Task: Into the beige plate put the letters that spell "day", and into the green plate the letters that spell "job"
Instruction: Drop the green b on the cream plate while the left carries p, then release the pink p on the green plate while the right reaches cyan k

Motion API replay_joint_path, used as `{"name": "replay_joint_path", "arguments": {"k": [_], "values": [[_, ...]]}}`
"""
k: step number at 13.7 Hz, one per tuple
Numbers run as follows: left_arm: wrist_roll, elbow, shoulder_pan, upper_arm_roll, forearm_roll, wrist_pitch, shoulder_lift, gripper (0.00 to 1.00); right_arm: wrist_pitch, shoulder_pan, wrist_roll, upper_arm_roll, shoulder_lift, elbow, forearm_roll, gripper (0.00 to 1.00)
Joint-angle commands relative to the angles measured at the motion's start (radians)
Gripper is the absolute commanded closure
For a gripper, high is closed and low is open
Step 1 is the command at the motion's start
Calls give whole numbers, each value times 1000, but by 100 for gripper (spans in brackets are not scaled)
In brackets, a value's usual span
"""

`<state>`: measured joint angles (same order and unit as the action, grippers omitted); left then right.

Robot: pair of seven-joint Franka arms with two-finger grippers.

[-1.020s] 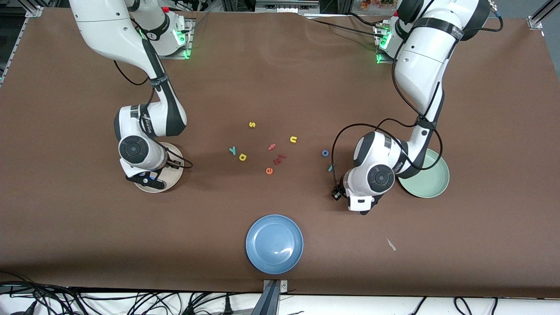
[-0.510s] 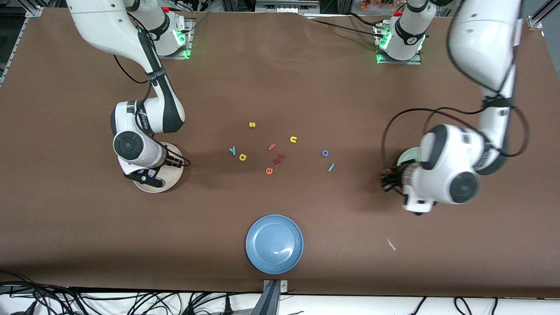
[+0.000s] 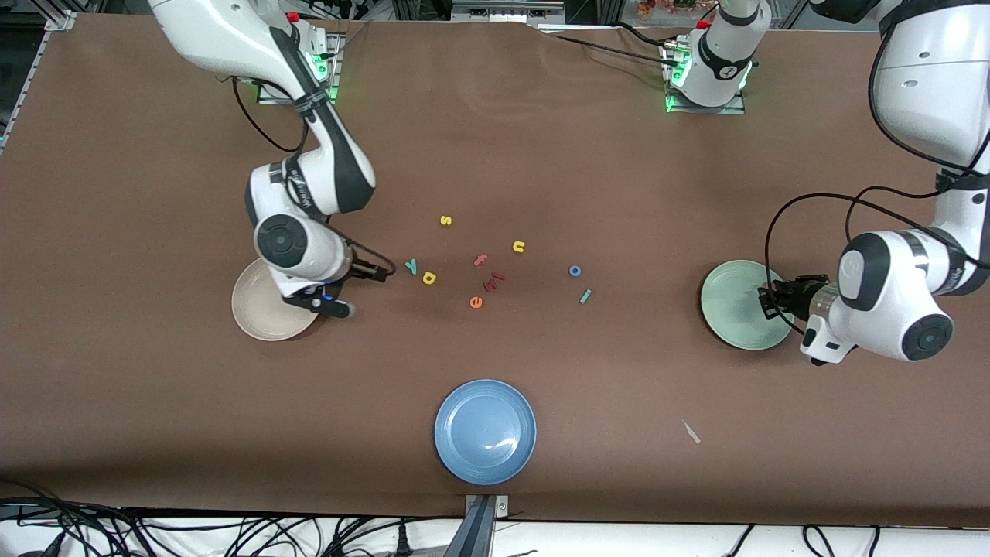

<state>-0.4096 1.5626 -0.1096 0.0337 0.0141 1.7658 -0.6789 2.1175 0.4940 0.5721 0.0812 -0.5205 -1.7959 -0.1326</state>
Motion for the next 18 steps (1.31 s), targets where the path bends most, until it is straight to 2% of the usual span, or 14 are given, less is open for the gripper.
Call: {"name": "replay_joint_path", "arguments": {"k": [1,3,4,5,8,11,13,14,18], "values": [[18,77,4,11,-36,69,24,95,30,29,-7,-14,-4,-23,1,0],[18,77,1,12,-36,69,24,83,30,78,-56,-12,-4,-39,8,0],[18,77,1,12,-36,69,25,54,38,87,-61,-14,-4,-39,11,0],[18,68,2,12,-36,69,25,3,68,115,-49,-14,-15,-40,10,1],[5,62,17,28,-25,61,73,0,133,132,-1,-12,-47,-54,10,17],[-75,57,30,145,-23,63,104,0,159,132,2,-12,-58,-60,10,36],[-181,56,37,234,-36,92,101,0,165,129,18,-9,-59,-60,10,36],[-217,60,68,267,-37,147,101,0,167,130,20,-11,-59,-60,8,36],[-304,66,218,264,-51,334,52,6,208,132,20,-11,-81,-62,10,36]]}}
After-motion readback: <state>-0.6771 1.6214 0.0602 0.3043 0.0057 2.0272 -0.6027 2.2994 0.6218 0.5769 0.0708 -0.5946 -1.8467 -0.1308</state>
